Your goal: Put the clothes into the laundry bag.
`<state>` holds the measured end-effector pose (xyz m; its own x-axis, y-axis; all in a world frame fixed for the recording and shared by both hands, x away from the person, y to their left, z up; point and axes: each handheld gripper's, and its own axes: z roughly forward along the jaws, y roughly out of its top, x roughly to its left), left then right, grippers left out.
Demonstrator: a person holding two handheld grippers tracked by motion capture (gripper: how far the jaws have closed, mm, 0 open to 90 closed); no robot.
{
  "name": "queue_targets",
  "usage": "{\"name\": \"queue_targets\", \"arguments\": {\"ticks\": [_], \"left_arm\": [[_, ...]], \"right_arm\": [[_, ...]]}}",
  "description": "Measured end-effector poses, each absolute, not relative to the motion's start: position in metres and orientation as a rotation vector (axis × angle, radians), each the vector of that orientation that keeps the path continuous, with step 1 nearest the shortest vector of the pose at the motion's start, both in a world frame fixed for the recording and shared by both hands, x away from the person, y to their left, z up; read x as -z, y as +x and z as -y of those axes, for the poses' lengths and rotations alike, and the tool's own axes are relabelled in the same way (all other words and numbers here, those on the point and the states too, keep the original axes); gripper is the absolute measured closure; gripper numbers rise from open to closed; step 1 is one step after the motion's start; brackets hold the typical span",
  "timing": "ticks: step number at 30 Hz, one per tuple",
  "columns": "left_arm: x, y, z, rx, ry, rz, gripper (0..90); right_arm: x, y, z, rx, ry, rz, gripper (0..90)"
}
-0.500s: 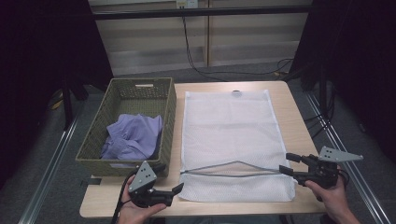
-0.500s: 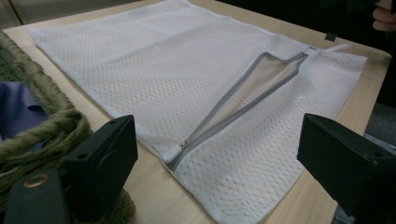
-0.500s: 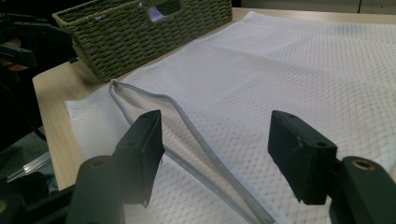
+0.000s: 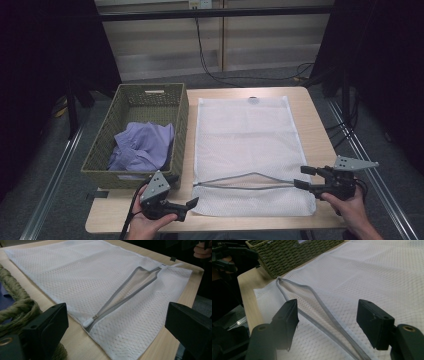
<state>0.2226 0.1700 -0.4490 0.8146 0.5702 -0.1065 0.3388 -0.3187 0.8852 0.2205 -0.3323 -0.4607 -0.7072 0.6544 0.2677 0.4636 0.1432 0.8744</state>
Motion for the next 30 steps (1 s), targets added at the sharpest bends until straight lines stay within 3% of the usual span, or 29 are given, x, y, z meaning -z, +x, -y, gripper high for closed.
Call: {"name": "queue_targets", "arguments": {"ticks": [9, 30], "left_arm": [[0.448, 0.216, -0.164, -0.289, 1.965, -0.637, 6.6], [0.448, 0.216, -0.161, -0.288, 1.970, -0.619, 8.0]], "right_arm": [[0.458, 0.220, 0.322, -1.656, 1.075, -2.283, 46.9], [0.459, 0.241, 0.274, -1.609, 0.931, -2.474, 57.9]]}}
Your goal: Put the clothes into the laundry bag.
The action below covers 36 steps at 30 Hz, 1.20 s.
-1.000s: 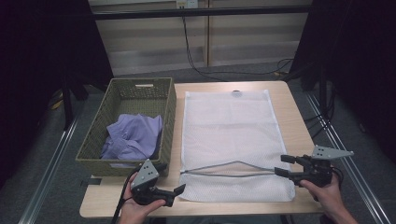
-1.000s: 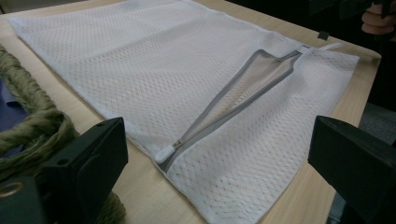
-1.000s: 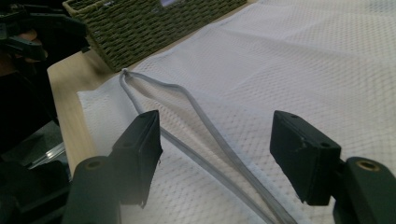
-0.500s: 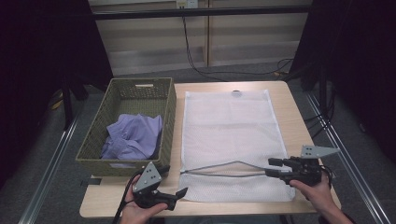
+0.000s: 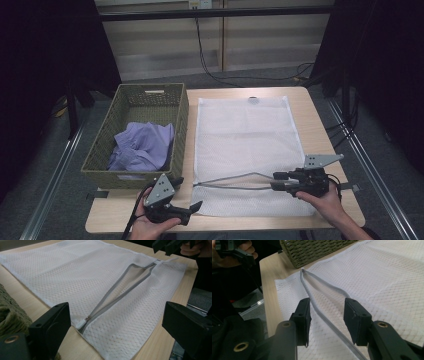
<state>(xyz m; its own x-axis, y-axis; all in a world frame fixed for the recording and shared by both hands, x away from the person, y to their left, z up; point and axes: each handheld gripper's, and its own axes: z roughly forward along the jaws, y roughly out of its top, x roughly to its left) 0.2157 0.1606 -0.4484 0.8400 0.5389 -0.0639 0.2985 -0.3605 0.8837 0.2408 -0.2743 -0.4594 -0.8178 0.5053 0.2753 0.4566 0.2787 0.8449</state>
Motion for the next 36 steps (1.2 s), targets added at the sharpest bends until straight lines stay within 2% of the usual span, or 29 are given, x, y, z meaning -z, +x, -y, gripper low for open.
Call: {"name": "queue_targets", "arguments": {"ticks": [15, 29, 36], "left_arm": [[0.449, 0.216, -0.159, -0.288, 1.988, -0.604, 8.3], [0.450, 0.215, -0.158, -0.287, 1.998, -0.598, 8.3], [0.450, 0.215, -0.158, -0.285, 2.001, -0.596, 8.3]], "right_arm": [[0.456, 0.262, 0.253, -1.600, 0.908, -2.536, 67.0], [0.452, 0.291, 0.234, -1.494, 0.877, -2.603, 63.0], [0.464, 0.300, 0.233, -1.505, 0.912, -2.597, 61.0]]}}
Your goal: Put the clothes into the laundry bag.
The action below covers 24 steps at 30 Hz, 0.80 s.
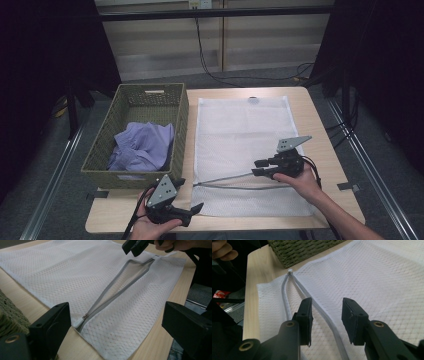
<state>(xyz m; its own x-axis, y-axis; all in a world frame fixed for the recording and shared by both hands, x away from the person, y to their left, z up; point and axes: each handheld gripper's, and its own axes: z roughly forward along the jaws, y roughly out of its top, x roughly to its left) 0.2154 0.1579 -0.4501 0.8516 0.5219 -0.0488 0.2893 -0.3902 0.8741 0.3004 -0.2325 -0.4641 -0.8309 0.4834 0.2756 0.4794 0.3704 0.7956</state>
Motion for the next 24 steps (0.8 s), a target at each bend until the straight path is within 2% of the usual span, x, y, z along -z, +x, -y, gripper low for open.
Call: {"name": "queue_targets", "arguments": {"ticks": [15, 18, 24], "left_arm": [[0.449, 0.215, -0.160, -0.291, 2.008, -0.583, 8.3], [0.449, 0.215, -0.160, -0.289, 2.010, -0.584, 8.3], [0.449, 0.214, -0.158, -0.283, 2.013, -0.580, 8.3]], "right_arm": [[0.494, 0.306, 0.225, -1.346, 0.963, -2.671, 56.0], [0.496, 0.307, 0.226, -1.334, 0.982, -2.676, 57.3], [0.500, 0.309, 0.226, -1.320, 1.000, -2.684, 70.1]]}}
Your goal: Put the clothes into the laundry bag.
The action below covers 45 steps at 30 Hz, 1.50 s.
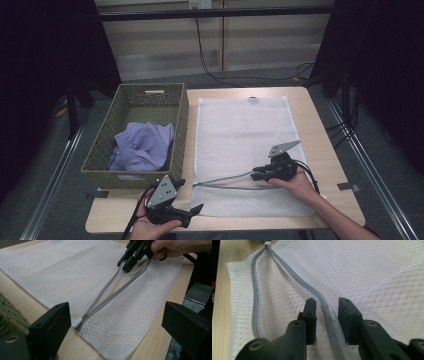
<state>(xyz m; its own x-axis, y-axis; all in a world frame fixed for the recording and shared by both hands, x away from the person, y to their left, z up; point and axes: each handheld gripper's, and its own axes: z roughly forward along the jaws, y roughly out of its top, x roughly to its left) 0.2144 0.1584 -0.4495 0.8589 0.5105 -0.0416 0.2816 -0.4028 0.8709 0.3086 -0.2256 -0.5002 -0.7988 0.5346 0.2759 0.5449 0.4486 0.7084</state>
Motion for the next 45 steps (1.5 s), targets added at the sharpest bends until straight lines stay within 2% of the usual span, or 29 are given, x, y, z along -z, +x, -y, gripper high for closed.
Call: {"name": "queue_targets", "arguments": {"ticks": [5, 12, 29, 45], "left_arm": [[0.449, 0.214, -0.159, -0.286, 2.015, -0.580, 8.3], [0.451, 0.215, -0.156, -0.277, 2.029, -0.572, 8.2], [0.451, 0.216, -0.159, -0.273, 2.011, -0.583, 7.8], [0.451, 0.215, -0.158, -0.260, 1.986, -0.597, 7.8]], "right_arm": [[0.505, 0.310, 0.224, 1.272, -0.989, 2.670, 80.1], [0.506, 0.313, 0.226, 1.259, -1.024, 2.649, 86.8], [0.505, 0.311, 0.225, 1.262, -1.029, 2.668, 88.0], [0.490, 0.308, 0.230, 1.416, -1.035, 2.602, 88.1]]}}
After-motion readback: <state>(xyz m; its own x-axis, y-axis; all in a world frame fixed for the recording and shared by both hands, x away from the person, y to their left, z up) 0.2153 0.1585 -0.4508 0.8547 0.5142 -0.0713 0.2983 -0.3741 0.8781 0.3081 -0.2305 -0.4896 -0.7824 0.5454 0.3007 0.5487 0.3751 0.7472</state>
